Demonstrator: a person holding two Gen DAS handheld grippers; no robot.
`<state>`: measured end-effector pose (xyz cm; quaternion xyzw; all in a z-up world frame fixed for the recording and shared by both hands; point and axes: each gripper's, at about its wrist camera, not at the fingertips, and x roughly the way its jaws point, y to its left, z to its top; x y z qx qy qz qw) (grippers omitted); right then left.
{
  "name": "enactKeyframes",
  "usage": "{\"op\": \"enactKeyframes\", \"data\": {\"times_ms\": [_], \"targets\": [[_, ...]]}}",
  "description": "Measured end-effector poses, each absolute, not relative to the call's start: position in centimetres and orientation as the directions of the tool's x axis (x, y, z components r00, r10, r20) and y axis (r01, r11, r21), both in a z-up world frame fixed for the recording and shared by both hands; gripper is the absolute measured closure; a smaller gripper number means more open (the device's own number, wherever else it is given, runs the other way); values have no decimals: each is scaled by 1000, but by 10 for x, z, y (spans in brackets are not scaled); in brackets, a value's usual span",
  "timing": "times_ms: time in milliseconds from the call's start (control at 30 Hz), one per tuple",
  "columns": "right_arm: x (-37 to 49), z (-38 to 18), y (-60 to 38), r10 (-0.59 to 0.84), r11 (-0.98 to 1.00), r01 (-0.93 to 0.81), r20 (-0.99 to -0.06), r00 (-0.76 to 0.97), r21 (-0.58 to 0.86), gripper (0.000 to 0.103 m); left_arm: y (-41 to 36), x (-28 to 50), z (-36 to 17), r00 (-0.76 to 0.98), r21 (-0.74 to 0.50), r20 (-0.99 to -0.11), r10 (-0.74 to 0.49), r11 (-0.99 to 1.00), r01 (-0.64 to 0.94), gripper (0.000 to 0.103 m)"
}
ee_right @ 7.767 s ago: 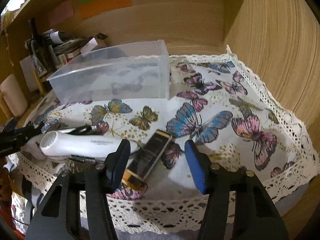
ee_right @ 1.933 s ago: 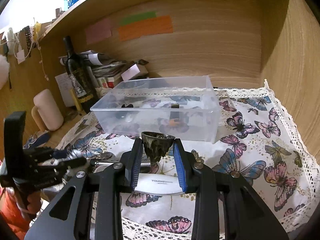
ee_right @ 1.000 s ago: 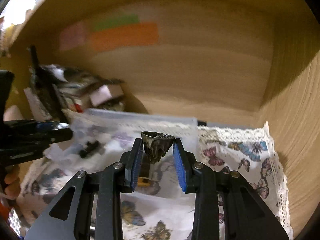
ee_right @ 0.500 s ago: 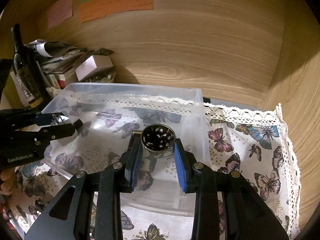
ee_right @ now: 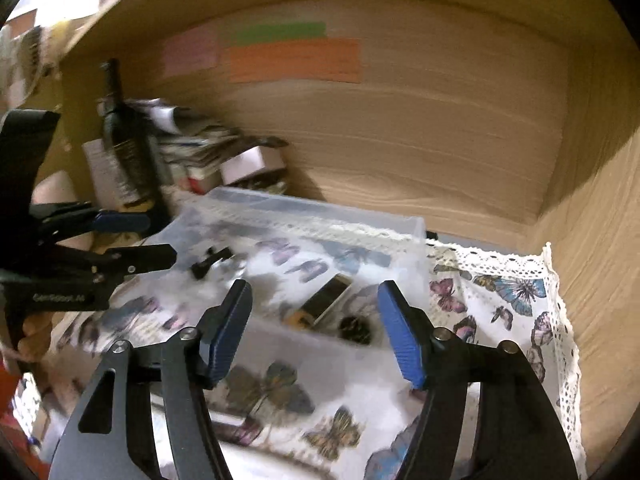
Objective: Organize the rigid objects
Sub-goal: 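Carry the plug adapter into the box with the left tool while the right releases the cup inside, then grasp the white trimmer with the right tool while the left tool grasps a small black piece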
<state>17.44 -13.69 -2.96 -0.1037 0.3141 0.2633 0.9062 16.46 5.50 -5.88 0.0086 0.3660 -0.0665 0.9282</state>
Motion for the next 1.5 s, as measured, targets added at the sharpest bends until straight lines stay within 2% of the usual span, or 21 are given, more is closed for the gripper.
{"op": "enactKeyframes", "data": {"times_ms": [467, 667, 767, 833, 900, 933, 1000, 1033, 1133, 1267, 1400, 1467, 1500], "targets": [[116, -82, -135, 443, 769, -638, -743, 501, 29, 41, 54, 113, -132, 574, 3, -814, -90, 987, 159, 40], [103, -96, -127, 452, 733, -679, -776, 439, 43, 30, 52, 128, -142, 537, -39, -835, -121, 986, 163, 40], [104, -98, -120, 466, 710, -703, -784, 411, 54, 30, 49, 136, -143, 535, -44, -835, -128, 985, 166, 51], [104, -99, -115, 464, 699, -713, -786, 408, 42, 30, 46, 136, -142, 541, -32, -832, -122, 984, 173, 72], [106, -101, -107, 462, 684, -729, -792, 399, 33, 30, 47, 135, -141, 544, -38, -830, -123, 986, 164, 83], [106, -103, -104, 462, 677, -735, -795, 393, 30, 33, 49, 135, -141, 546, -41, -829, -120, 987, 156, 92], [108, -107, -97, 454, 665, -747, -806, 380, 23, 42, 57, 132, -141, 547, -58, -828, -120, 990, 130, 100], [109, -110, -94, 451, 662, -749, -811, 373, 24, 48, 62, 131, -141, 547, -69, -828, -124, 990, 121, 101], [108, -114, -89, 434, 666, -746, -818, 377, 9, 58, 75, 123, -141, 547, -87, -828, -120, 992, 86, 102], [109, -115, -98, 423, 689, -724, -823, 380, 19, 73, 82, 110, -137, 542, -98, -831, -127, 992, 82, 102], [107, -112, -121, 395, 741, -672, -822, 410, 21, 73, 78, 105, -127, 543, -139, -820, -182, 983, 120, 101], [107, -111, -131, 375, 766, -643, -823, 427, 15, 73, 70, 105, -124, 541, -149, -815, -208, 977, 151, 93], [108, -111, -137, 365, 779, -626, -823, 435, 15, 73, 65, 106, -123, 543, -147, -812, -215, 975, 166, 85]]}}
